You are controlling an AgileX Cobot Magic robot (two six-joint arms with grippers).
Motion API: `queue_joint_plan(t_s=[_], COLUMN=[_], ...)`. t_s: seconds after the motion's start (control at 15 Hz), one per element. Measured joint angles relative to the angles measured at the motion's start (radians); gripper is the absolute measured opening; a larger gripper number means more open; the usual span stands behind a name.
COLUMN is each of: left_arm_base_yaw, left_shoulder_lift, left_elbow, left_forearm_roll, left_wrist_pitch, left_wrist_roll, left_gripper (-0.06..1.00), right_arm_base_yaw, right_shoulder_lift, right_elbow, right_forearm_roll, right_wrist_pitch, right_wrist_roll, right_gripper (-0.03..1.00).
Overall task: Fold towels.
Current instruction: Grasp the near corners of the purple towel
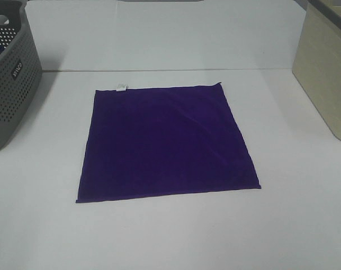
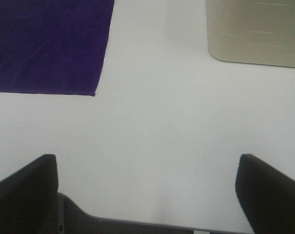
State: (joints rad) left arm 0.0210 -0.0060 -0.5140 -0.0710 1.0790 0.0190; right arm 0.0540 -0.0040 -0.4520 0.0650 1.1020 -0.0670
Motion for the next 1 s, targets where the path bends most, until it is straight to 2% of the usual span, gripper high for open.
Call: queue_joint_plan(t_s=[1.0], left_arm_base_yaw=[0.000], left_shoulder_lift=[0.000], left_elbow=[0.000], left_forearm_roll=[0.000], left_wrist_pitch=[0.000], left_wrist_roll=[0.000], left_gripper=[0.99], right_arm_base_yaw=[0.000], right_shoulder_lift=[0.000], right_elbow=[0.000], right_forearm_roll=[0.000], right_wrist_pitch=[0.000], right_wrist_roll=[0.000], right_gripper=[0.96])
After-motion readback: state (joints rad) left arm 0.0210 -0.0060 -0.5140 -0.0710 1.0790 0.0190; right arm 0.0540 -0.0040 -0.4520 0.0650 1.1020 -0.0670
